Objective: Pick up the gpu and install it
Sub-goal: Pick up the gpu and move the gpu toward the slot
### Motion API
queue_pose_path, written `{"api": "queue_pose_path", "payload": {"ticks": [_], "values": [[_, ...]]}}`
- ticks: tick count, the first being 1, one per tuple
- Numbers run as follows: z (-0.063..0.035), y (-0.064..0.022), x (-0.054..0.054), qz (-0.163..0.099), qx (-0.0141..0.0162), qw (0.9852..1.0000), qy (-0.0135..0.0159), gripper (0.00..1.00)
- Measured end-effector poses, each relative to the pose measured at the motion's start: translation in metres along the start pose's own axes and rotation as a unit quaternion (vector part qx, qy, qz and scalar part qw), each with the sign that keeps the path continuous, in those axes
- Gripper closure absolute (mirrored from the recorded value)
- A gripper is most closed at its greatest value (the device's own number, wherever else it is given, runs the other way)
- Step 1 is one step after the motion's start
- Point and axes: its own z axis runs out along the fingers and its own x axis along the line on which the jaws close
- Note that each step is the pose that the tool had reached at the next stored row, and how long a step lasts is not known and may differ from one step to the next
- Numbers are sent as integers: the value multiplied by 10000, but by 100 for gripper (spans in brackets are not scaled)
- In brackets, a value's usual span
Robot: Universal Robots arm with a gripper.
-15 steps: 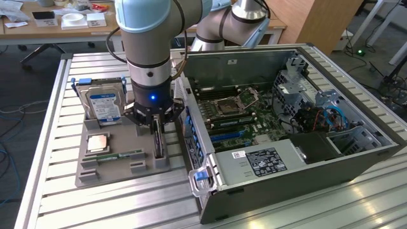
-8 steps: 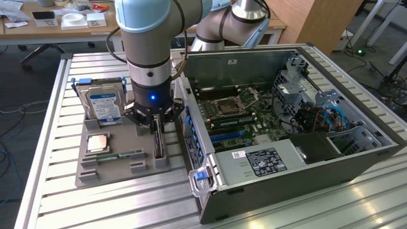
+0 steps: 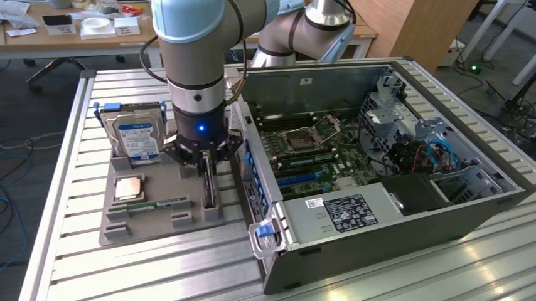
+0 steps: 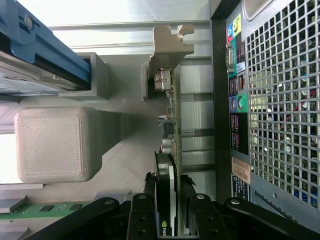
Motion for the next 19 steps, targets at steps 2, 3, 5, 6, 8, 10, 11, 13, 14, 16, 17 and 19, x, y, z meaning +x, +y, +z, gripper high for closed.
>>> {"api": "queue_pose_path", "payload": {"ticks": [2, 3, 5, 6, 8, 10, 11, 13, 14, 16, 17, 19], "values": [[0, 0, 0, 0, 0, 10000, 1, 68], [0, 0, 0, 0, 0, 10000, 0, 68], [0, 0, 0, 0, 0, 10000, 0, 73], [0, 0, 0, 0, 0, 10000, 0, 73], [0, 0, 0, 0, 0, 10000, 0, 73], [0, 0, 0, 0, 0, 10000, 0, 73], [0, 0, 0, 0, 0, 10000, 0, 73], [0, 0, 0, 0, 0, 10000, 0, 73], [0, 0, 0, 0, 0, 10000, 0, 73], [0, 0, 0, -22, 0, 10000, 1, 73], [0, 0, 1, -43, 0, 10000, 2, 73], [1, 0, 0, -60, -1, 10000, 3, 73]]}}
